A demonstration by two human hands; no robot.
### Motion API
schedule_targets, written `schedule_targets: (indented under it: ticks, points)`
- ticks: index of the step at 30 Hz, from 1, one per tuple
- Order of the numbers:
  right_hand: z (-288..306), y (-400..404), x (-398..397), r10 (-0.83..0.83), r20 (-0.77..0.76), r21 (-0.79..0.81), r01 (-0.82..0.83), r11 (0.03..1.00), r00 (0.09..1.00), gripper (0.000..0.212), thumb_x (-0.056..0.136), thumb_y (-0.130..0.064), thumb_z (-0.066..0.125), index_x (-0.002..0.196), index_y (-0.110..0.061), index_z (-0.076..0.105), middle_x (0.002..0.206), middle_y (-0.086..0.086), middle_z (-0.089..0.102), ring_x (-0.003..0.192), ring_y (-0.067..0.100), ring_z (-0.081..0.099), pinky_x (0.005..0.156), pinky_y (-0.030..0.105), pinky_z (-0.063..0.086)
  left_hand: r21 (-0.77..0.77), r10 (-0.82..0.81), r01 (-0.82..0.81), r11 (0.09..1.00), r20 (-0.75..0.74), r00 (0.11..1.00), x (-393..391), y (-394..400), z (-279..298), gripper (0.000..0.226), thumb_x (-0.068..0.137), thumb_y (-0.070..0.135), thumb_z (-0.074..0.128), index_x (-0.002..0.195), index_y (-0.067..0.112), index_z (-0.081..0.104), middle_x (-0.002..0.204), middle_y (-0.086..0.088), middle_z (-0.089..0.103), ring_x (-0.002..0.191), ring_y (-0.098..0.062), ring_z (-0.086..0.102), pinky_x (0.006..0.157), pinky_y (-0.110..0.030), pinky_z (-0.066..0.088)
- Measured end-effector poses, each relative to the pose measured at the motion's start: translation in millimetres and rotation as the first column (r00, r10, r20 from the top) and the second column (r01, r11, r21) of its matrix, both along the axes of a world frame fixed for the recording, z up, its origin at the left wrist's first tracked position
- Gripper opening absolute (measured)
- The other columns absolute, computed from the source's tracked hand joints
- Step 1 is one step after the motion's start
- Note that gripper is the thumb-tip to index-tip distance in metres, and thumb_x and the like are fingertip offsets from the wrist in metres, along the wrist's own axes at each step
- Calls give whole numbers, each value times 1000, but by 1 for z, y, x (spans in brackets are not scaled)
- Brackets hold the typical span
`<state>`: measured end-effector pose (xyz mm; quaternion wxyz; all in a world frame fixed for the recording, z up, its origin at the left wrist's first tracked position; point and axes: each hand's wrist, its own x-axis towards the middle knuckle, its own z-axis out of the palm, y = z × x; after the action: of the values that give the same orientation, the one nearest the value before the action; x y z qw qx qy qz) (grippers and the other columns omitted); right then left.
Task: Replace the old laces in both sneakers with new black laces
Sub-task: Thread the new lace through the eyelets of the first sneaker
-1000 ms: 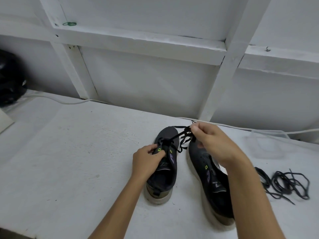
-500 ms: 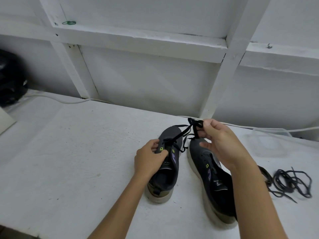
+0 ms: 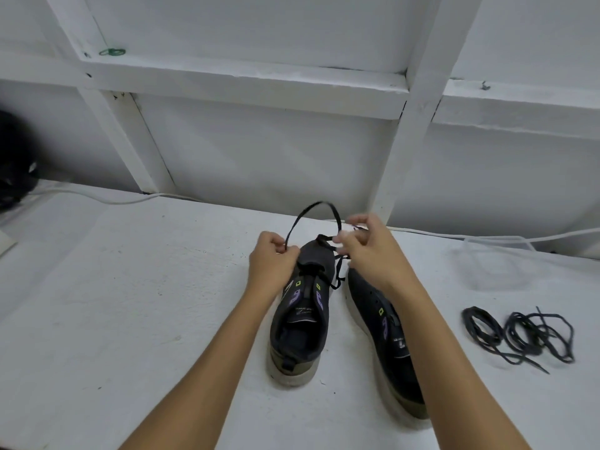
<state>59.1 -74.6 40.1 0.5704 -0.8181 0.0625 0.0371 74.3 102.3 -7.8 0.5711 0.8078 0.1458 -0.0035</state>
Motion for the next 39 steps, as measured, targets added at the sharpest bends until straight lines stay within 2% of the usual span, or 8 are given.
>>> schedule_targets:
  ticks: [3, 6, 11, 13, 17, 22, 26, 39]
  points:
    - [-26, -2, -3, 77, -114, -318, -110, 942, 990, 12, 95, -26, 64, 108, -28, 65, 105, -4, 73, 99, 16, 69, 87, 31, 51, -266, 36, -63, 962, -105, 994, 0, 13, -1, 22, 91, 15, 62, 111, 22, 55, 95, 1, 71, 84, -12, 66, 69, -28, 43]
    - [-41, 4, -9, 196, -246, -560, -304, 771, 949, 22, 94, -23, 66, 116, -22, 72, 113, 0, 70, 107, 21, 64, 85, 29, 48, -262, 169, -199, 944, -135, 976, -3, 27, -12, 17, 95, 18, 56, 111, 21, 58, 90, 0, 72, 78, -12, 66, 65, -30, 42]
    - [-44, 14, -11, 220, -268, -747, -346, 568, 938, 17, 94, -25, 61, 108, -21, 70, 112, 3, 67, 105, 28, 62, 75, 31, 45, 141, 297, -274, 951, -181, 938, -22, 54, -36, 34, 93, 18, 59, 125, 16, 52, 114, -7, 62, 93, -22, 61, 68, -31, 48]
    - [-43, 12, -12, 240, -222, -704, -326, 631, 945, 12, 94, -26, 56, 100, -20, 64, 103, 0, 67, 98, 26, 61, 73, 32, 47, 421, 220, -153, 894, -114, 969, -29, 55, -43, 50, 90, 20, 67, 136, 16, 47, 136, -9, 49, 120, -29, 50, 87, -40, 47]
    - [-30, 8, -9, 257, -62, -526, -251, 813, 964, 7, 94, -31, 59, 94, -24, 62, 86, -9, 66, 85, 15, 61, 75, 32, 51, 366, -171, 74, 928, 239, 956, -26, 35, -26, 34, 93, 18, 63, 126, 22, 59, 126, 6, 58, 118, -13, 52, 100, -34, 45]
    - [-2, -4, -8, 273, -4, -461, -244, 853, 962, 9, 93, -33, 67, 85, -34, 69, 74, -18, 64, 72, -4, 56, 63, 16, 38, 493, -614, 491, 718, 116, 781, -14, 7, -15, 45, 88, 39, 64, 133, 37, 58, 130, 17, 58, 121, -10, 45, 101, -31, 40]
    - [13, -18, -6, 255, -13, -483, -229, 845, 967, 15, 92, -34, 69, 78, -34, 70, 69, -17, 65, 66, -5, 57, 59, 15, 37, 670, -585, 455, 587, -39, 810, -1, -2, -11, 21, 88, 43, 63, 107, 38, 69, 118, 20, 59, 112, -14, 50, 88, -39, 46]
    - [22, -44, -8, 208, -57, -515, -208, 832, 976, 10, 90, -34, 71, 82, -32, 76, 79, -17, 72, 79, -3, 65, 68, 16, 45, 710, -470, 304, 636, 43, 881, -6, -3, 4, 16, 94, 43, 58, 91, 29, 65, 96, 12, 66, 99, -15, 55, 79, -35, 39]
